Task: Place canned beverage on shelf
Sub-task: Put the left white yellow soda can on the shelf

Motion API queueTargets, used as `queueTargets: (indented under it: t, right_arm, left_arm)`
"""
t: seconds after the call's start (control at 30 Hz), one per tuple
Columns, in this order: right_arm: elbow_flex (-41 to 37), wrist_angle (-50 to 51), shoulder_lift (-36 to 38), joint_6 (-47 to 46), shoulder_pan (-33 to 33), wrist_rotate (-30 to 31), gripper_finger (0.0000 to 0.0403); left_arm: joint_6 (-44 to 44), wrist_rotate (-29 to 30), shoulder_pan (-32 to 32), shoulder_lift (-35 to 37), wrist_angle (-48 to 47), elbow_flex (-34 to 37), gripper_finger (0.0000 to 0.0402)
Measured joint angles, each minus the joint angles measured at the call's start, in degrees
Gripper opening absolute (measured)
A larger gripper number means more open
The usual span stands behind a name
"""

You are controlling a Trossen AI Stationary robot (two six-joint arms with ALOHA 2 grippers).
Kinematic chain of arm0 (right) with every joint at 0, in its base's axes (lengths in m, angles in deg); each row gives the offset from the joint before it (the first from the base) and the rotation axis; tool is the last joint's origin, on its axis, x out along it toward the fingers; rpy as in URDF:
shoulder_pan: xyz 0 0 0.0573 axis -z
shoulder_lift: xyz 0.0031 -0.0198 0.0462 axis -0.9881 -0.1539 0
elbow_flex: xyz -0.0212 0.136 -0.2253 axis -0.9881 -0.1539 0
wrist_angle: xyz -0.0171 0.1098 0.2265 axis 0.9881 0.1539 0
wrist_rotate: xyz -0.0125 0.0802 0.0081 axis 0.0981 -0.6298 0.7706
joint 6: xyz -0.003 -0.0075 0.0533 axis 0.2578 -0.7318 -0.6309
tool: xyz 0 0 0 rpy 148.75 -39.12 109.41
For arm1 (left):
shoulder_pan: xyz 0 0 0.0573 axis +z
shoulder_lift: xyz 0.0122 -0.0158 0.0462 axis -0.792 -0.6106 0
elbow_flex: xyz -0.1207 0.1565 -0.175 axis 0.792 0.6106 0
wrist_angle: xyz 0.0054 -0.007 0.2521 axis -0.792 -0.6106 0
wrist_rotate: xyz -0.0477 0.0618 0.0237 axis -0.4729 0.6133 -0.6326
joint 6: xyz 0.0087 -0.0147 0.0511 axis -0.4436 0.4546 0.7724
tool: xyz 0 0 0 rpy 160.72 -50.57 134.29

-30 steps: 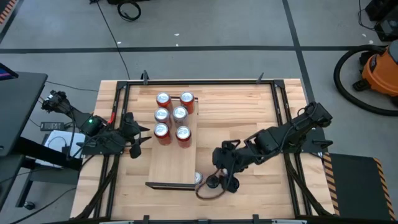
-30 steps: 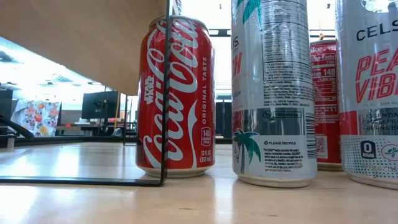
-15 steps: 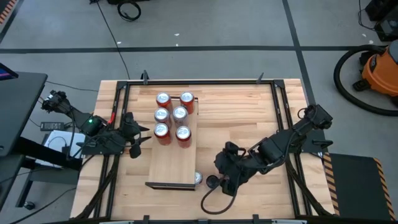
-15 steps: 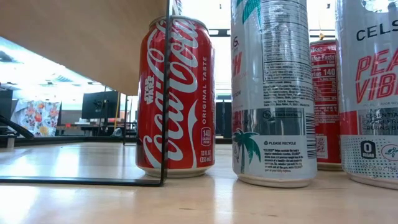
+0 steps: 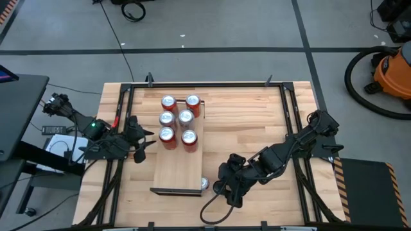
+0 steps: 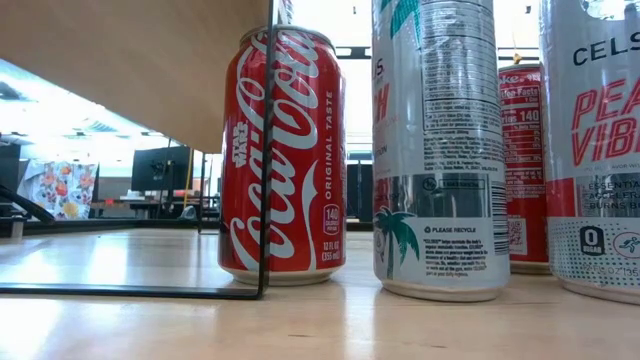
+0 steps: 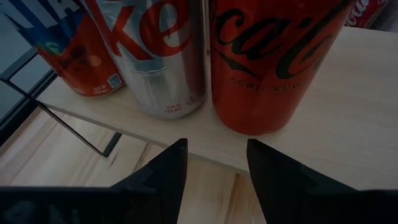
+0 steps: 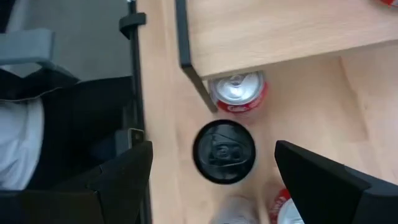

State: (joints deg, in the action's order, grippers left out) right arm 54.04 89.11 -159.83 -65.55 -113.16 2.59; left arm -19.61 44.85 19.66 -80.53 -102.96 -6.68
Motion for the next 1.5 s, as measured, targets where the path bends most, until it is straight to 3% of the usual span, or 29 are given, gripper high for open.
queueTargets:
  t: [0.43, 1.0, 1.5]
  right_arm:
    - [0.0, 0.2, 0.07, 4.21, -0.22, 6.21, 0.0348]
    - [0.02, -2.65, -6.61, 10.63, -1.78, 6.01, 0.0348]
    - [0.02, -2.32, -10.21, 11.03, -1.88, 7.22, 0.0348]
  left_arm:
    - [-0.1, -0.22, 0.0, 0.01, -0.23, 0.02, 0.0178]
    - [-0.13, -0.22, 0.0, 0.0, -0.8, 0.02, 0.0178]
    - [-0.17, -0.3, 0.0, 0.02, -0.83, 0.04, 0.0178]
